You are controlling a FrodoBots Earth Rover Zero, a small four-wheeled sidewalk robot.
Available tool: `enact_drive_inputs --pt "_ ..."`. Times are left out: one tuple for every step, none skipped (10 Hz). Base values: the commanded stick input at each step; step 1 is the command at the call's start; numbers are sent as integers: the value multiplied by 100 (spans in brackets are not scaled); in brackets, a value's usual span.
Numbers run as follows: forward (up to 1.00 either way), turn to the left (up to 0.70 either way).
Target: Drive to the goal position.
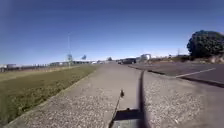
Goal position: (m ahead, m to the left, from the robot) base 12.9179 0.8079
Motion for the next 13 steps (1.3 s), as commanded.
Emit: enact_drive_inputs --pt "70 0" --pt "70 0" --pt "70 0" --pt "70 0" --pt "70 0" --pt "0 0" --pt "0 0" --pt "0 0" --pt "0 0" --pt "0 0" --pt "0 0" --pt "0 0" --pt "0 0"
